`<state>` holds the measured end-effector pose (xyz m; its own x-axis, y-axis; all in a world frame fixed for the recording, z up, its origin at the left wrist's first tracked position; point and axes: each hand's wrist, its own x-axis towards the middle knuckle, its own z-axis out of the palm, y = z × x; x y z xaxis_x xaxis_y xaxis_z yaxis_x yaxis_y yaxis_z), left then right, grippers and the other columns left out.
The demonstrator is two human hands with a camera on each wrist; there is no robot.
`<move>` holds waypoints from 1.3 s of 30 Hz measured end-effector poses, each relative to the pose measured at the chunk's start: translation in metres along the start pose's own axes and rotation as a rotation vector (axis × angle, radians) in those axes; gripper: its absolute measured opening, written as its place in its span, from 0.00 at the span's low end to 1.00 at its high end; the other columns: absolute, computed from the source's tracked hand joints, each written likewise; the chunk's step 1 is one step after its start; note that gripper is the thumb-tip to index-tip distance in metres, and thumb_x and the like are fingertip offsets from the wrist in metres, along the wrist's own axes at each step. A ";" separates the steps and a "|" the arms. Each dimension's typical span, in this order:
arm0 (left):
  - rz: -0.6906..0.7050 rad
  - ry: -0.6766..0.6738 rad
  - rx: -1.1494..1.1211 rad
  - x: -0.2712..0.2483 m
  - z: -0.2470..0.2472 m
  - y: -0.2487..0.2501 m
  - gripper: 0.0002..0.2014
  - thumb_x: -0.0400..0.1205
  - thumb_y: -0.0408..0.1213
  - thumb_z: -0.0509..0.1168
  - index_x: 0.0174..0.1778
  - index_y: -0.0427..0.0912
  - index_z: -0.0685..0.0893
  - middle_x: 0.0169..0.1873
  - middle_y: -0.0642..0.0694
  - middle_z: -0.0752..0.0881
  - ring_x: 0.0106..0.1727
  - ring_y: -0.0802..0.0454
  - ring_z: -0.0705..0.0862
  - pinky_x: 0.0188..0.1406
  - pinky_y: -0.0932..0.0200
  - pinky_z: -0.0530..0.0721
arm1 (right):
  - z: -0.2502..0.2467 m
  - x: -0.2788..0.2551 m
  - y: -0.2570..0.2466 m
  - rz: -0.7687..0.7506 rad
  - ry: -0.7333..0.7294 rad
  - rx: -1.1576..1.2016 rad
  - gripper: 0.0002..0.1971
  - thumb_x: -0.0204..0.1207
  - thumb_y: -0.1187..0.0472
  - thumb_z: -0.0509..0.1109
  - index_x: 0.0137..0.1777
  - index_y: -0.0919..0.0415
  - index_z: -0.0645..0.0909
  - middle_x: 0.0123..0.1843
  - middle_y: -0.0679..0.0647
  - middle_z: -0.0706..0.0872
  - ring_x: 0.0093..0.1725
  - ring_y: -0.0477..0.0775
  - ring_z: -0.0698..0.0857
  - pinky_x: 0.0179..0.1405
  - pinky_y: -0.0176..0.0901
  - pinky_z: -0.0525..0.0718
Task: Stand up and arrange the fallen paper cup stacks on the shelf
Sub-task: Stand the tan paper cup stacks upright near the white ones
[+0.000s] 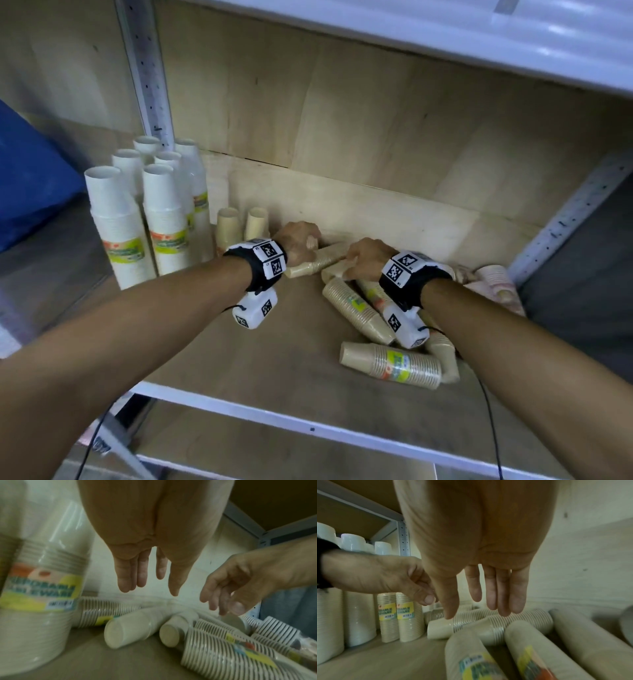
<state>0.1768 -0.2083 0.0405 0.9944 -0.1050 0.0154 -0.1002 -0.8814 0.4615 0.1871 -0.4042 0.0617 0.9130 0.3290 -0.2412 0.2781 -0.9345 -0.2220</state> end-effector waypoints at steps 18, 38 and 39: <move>-0.001 0.022 -0.101 0.012 0.053 -0.032 0.28 0.75 0.41 0.73 0.73 0.47 0.78 0.66 0.44 0.83 0.66 0.42 0.82 0.63 0.52 0.80 | 0.060 -0.022 0.042 0.008 -0.083 -0.030 0.33 0.64 0.49 0.82 0.69 0.55 0.78 0.57 0.51 0.83 0.50 0.50 0.81 0.40 0.40 0.74; -0.024 0.017 -0.053 0.013 0.049 -0.033 0.27 0.76 0.39 0.73 0.72 0.46 0.77 0.67 0.43 0.82 0.65 0.42 0.82 0.62 0.51 0.81 | 0.057 -0.023 0.027 0.020 -0.094 -0.020 0.34 0.65 0.53 0.81 0.72 0.55 0.75 0.62 0.53 0.82 0.57 0.54 0.82 0.50 0.44 0.82; -0.026 0.017 -0.057 0.012 0.046 -0.031 0.26 0.76 0.39 0.72 0.72 0.45 0.77 0.67 0.43 0.82 0.65 0.42 0.81 0.62 0.52 0.80 | 0.054 -0.022 0.025 0.011 -0.087 -0.020 0.32 0.65 0.54 0.80 0.70 0.56 0.77 0.61 0.53 0.82 0.56 0.55 0.83 0.49 0.43 0.82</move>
<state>0.1900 -0.2031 -0.0141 0.9971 -0.0743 0.0177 -0.0729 -0.8562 0.5115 0.1578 -0.4280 0.0109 0.8870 0.3286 -0.3245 0.2752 -0.9403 -0.2000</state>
